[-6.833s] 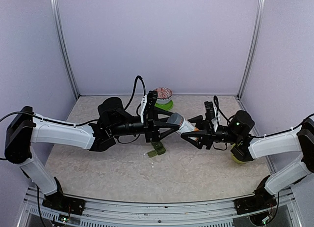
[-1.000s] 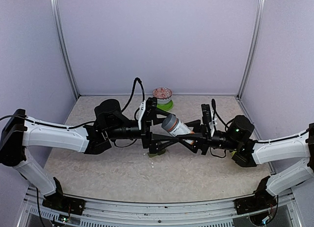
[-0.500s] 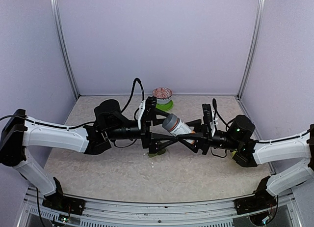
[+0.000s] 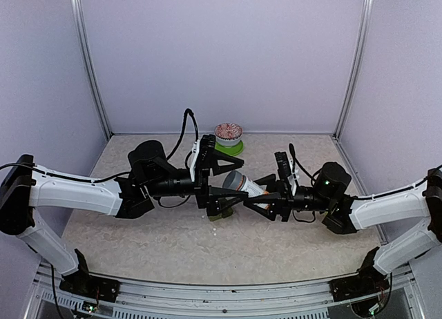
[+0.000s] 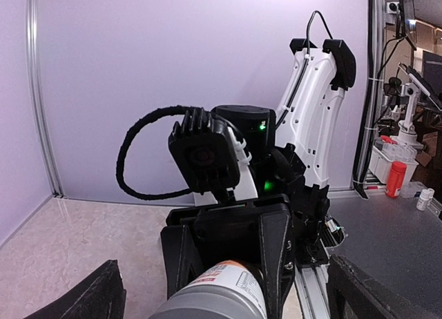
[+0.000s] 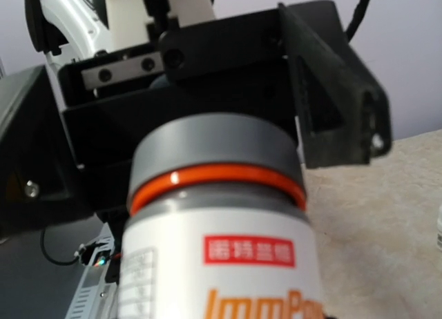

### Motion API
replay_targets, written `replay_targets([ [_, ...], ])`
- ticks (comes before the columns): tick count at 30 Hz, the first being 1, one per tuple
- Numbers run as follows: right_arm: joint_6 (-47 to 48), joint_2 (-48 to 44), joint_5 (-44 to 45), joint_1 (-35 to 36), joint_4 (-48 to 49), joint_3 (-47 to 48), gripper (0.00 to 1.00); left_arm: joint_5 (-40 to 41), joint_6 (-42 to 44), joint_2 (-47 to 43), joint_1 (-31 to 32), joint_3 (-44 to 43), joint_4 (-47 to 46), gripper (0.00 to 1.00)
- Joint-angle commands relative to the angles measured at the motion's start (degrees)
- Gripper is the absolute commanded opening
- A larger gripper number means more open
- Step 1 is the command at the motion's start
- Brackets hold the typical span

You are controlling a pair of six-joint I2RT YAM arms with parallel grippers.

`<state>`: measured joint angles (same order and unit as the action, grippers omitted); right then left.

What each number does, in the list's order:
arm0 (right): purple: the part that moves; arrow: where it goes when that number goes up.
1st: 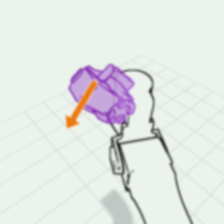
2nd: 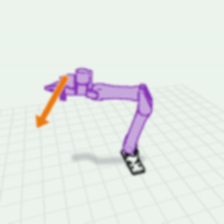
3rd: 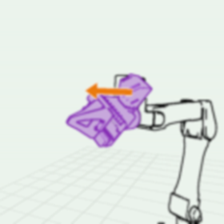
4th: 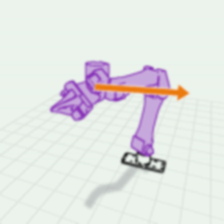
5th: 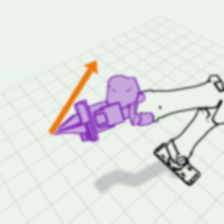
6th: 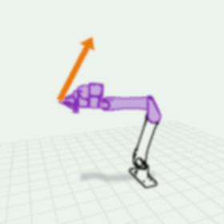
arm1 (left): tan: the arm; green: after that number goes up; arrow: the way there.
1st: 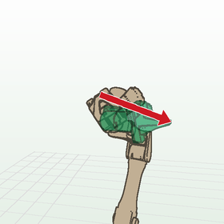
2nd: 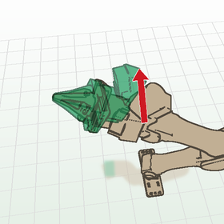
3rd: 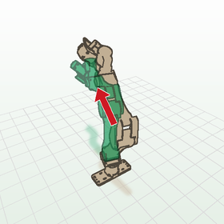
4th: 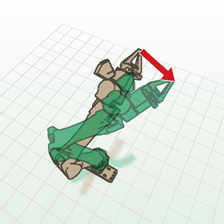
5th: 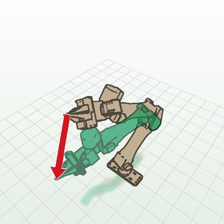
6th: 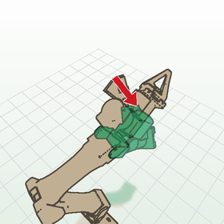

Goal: Sort the pills into containers
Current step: Unscrew the lid of the pill bottle from the pill bottle.

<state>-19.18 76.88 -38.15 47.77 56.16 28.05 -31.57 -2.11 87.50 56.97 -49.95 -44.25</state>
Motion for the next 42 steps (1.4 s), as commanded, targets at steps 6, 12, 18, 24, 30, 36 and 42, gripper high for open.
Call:
replay_targets([
  [6,-1.5,0.8,2.0,0.1,5.4,1.7,0.26,-1.7,-0.2,-0.6,-0.3,0.0,-1.9,0.89],
  [12,-0.3,-1.6,7.6,0.0,4.0,-0.1,0.26,-1.2,0.3,-1.3,-0.3,0.9,-1.5,0.82],
  [18,0.4,-3.3,8.4,-0.2,2.8,-0.4,0.26,-0.5,-0.2,-1.3,-0.4,1.5,-1.7,0.78],
  [24,1.5,-4.4,8.1,-0.3,1.4,-0.5,0.26,-0.3,-0.9,-1.5,-0.7,1.9,-2.2,0.72],
  [30,1.8,-4.5,7.8,-0.4,0.9,-0.6,0.27,-0.8,-2.0,-1.5,-1.2,2.1,-2.7,0.65],
  [36,2.5,-4.5,7.1,-0.4,0.3,-0.5,0.27,-2.3,-4.0,-1.0,-1.9,2.1,-3.6,0.53],
  [42,5.0,-4.3,6.4,-0.5,0.0,-1.0,0.27,-2.6,-7.7,0.6,-2.5,0.8,-3.1,0.45],
])
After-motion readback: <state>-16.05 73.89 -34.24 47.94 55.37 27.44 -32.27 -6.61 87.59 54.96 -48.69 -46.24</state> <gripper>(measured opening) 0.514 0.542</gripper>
